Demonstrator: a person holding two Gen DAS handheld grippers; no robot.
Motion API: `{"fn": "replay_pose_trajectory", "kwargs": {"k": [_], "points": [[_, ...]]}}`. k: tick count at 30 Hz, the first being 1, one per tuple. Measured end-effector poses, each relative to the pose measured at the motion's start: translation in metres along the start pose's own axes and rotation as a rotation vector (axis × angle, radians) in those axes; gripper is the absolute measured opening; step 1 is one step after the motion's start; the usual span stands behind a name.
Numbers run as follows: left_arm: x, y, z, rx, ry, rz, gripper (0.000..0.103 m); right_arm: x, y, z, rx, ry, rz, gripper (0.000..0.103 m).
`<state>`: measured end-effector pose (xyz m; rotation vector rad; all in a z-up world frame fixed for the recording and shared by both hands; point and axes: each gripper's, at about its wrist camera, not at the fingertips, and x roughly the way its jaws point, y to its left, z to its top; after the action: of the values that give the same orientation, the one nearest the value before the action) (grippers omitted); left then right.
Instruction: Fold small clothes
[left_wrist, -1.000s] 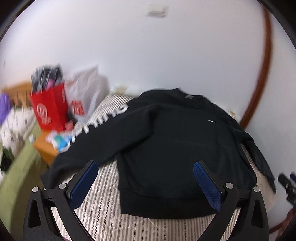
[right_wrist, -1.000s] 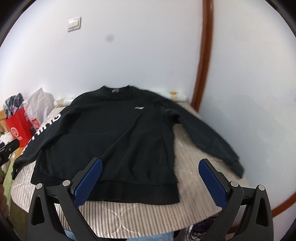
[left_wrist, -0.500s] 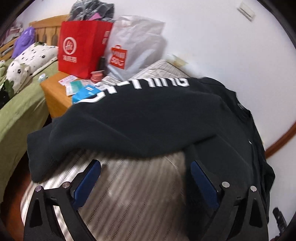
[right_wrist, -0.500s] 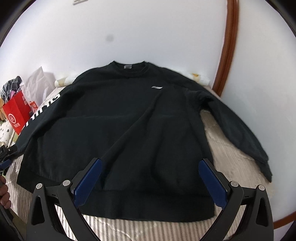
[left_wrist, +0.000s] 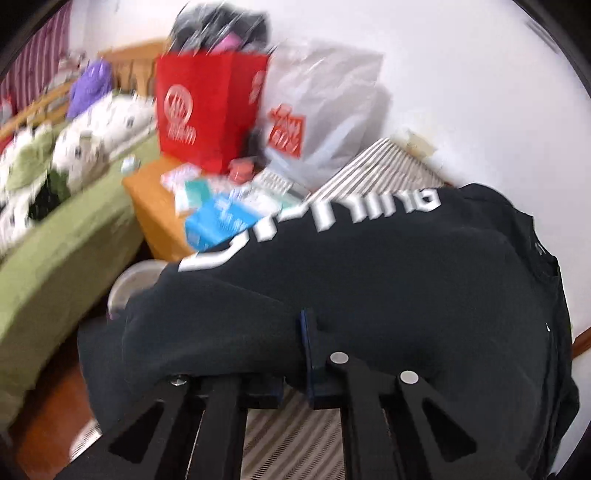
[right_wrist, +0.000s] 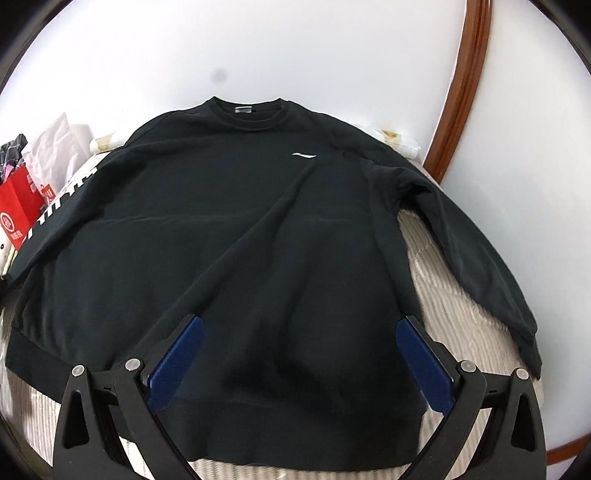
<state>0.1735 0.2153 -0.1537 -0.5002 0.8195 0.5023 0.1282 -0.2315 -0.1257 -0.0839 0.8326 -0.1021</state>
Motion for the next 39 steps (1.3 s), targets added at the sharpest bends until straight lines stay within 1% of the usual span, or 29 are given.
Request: {"fn": "replay_pose_trajectory", "kwargs": {"k": [3, 4, 8, 12, 14, 19, 22, 27, 29, 32, 34, 37, 39], "points": [[-0.026, -0.03, 0.016, 0.066, -0.069, -0.026, 0.007, 0.001, -0.016, 0.01, -0.013, -0.029, -0.034, 0.102], [-0.035, -0.04, 0.02, 0.083, -0.089, -0.04, 0.006, 0.001, -0.023, 0.015, -0.016, -0.042, -0.033, 0.102], [-0.067, -0.099, 0.035, 0.192, -0.185, -0.108, 0.006, 0.002, -0.045, 0.03, -0.001, -0.072, -0.037, 0.102], [-0.086, -0.157, 0.039, 0.294, -0.24, -0.165, 0.006, 0.004, -0.066, 0.038, 0.013, -0.095, -0.059, 0.102], [-0.088, -0.187, 0.035, 0.343, -0.249, -0.201, 0.006, 0.004, -0.075, 0.039, 0.021, -0.105, -0.056, 0.102], [-0.08, -0.255, 0.021, 0.438, -0.221, -0.274, 0.006, 0.012, -0.1, 0.037, 0.06, -0.104, -0.049, 0.102], [-0.072, -0.295, 0.004, 0.5, -0.201, -0.311, 0.006, 0.02, -0.114, 0.031, 0.069, -0.099, -0.056, 0.102], [-0.054, -0.362, -0.039, 0.619, -0.133, -0.387, 0.006, 0.037, -0.139, 0.018, 0.096, -0.074, -0.074, 0.102], [-0.046, -0.384, -0.056, 0.669, -0.104, -0.401, 0.006, 0.042, -0.148, 0.014, 0.108, -0.068, -0.077, 0.102], [-0.033, -0.408, -0.08, 0.727, -0.069, -0.389, 0.006, 0.051, -0.156, 0.009, 0.124, -0.049, -0.079, 0.102], [-0.025, -0.414, -0.091, 0.732, -0.046, -0.396, 0.006, 0.056, -0.159, 0.007, 0.126, -0.038, -0.08, 0.102], [-0.016, -0.411, -0.097, 0.723, 0.006, -0.425, 0.007, 0.065, -0.159, 0.007, 0.133, -0.02, -0.08, 0.102], [-0.015, -0.41, -0.102, 0.735, 0.038, -0.446, 0.016, 0.067, -0.156, 0.008, 0.128, -0.011, -0.074, 0.102]]}}
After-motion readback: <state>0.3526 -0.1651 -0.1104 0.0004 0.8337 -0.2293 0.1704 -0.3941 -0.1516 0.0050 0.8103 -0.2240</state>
